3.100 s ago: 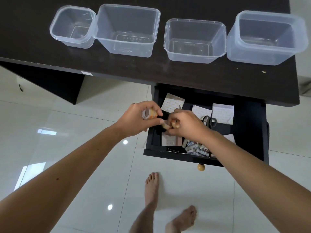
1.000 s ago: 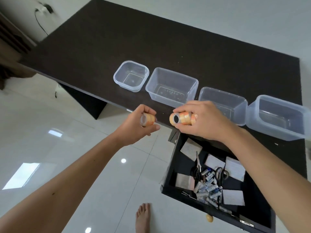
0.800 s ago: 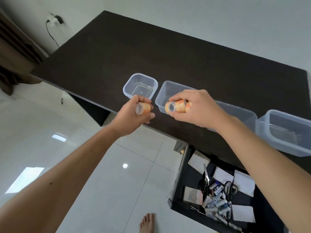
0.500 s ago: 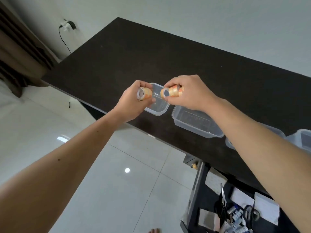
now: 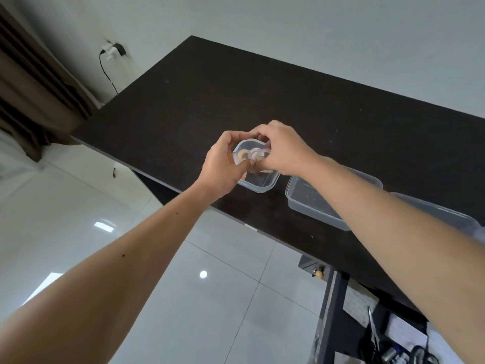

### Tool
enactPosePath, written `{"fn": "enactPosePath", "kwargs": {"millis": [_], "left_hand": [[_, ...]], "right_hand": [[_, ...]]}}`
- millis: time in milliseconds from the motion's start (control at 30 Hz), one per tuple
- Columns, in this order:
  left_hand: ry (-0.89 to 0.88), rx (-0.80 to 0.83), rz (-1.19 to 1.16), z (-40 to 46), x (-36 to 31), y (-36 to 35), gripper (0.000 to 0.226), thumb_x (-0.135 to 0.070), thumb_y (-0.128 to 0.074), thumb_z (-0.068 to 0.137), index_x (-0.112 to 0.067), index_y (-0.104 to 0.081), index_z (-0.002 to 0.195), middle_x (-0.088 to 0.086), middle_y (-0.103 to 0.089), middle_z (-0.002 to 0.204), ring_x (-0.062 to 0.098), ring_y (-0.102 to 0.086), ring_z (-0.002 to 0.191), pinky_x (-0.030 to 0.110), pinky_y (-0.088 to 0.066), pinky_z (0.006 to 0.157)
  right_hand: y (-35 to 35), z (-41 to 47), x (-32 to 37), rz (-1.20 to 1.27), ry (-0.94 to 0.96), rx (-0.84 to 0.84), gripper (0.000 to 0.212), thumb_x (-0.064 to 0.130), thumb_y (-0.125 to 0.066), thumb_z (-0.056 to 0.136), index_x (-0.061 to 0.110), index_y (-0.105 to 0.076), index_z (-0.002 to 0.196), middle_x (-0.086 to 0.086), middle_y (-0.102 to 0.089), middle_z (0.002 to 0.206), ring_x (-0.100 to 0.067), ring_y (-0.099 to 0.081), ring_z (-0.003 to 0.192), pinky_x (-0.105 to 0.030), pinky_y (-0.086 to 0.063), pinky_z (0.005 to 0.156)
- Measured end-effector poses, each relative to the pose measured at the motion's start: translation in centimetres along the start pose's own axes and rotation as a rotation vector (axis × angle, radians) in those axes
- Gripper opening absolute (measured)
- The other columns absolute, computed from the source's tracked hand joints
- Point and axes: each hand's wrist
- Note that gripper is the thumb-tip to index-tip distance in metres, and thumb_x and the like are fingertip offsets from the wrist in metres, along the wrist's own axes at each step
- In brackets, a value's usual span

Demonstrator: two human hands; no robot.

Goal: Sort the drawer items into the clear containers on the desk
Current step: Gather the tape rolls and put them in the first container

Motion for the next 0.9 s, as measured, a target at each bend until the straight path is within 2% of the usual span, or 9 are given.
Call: {"fn": "enactPosePath", "kwargs": {"millis": [100,300,500,700,833,900], "left_hand": [[0.017,-0.022,-0.023,-0.2,0.0,0.0,0.049,-0.013,-0.087,0.086,-0.021,-0.06,0.126,-0.005,-0.067,0.127,0.018,-0.068,0.118,0.032,-0.058,0.104],[0.017,-0.037,-0.039,-1.3,-0.1,-0.2,0.048,-0.011,-0.087,0.086,-0.021,-0.061,0.124,-0.005,-0.068,0.126,0.013,-0.069,0.118,0.027,-0.057,0.103],[0.005,-0.064,-0.05,-3.2,-1.1,-0.2,0.043,-0.008,-0.084,0.088,-0.023,-0.062,0.122,-0.006,-0.069,0.126,0.014,-0.067,0.12,0.032,-0.057,0.106],[0.02,-0.069,-0.176,-7.9,-3.3,-0.9,0.046,-0.005,-0.084,0.088,-0.016,-0.062,0.127,-0.002,-0.072,0.121,0.016,-0.071,0.114,0.04,-0.06,0.101],[0.023,0.004,-0.286,-13.2,-5.1,-3.5,0.043,0.003,-0.079,0.09,-0.013,-0.062,0.125,0.002,-0.074,0.113,0.019,-0.073,0.11,0.036,-0.059,0.101],[0.038,0.051,-0.296,-15.9,-5.7,-5.4,0.041,0.003,-0.078,0.09,-0.014,-0.063,0.124,0.004,-0.074,0.111,0.019,-0.073,0.106,0.03,-0.06,0.096]], "right_hand": [[0.2,-0.3,0.0,0.012,-0.004,-0.002,0.06,0.033,-0.094,0.074,0.029,-0.068,0.128,-0.001,-0.061,0.123,-0.017,-0.064,0.102,-0.036,-0.062,0.087],[1.2,-1.9,0.0,0.035,0.026,-0.031,0.055,0.034,-0.092,0.078,0.026,-0.07,0.127,0.002,-0.064,0.12,-0.014,-0.065,0.101,-0.029,-0.062,0.085],[2.7,-5.1,0.2,0.003,0.039,-0.096,0.048,0.033,-0.091,0.08,0.027,-0.071,0.124,0.005,-0.066,0.119,-0.013,-0.066,0.099,-0.026,-0.062,0.083],[5.2,-12.1,1.0,-0.01,0.02,-0.158,0.045,0.039,-0.086,0.086,0.029,-0.07,0.127,0.01,-0.066,0.126,-0.008,-0.065,0.105,-0.009,-0.05,0.085],[6.4,-18.8,0.3,-0.013,0.011,-0.151,0.047,0.041,-0.086,0.086,0.03,-0.069,0.13,0.01,-0.065,0.129,-0.008,-0.064,0.11,-0.004,-0.048,0.084],[6.6,-22.6,-0.5,0.004,-0.004,-0.139,0.047,0.039,-0.086,0.086,0.029,-0.069,0.129,0.012,-0.064,0.126,-0.007,-0.063,0.109,-0.005,-0.048,0.083]]}}
Point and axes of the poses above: each hand's wrist, its own z-axis towards the middle knuckle, its own y-axis out of the back of the hand, x = y × z
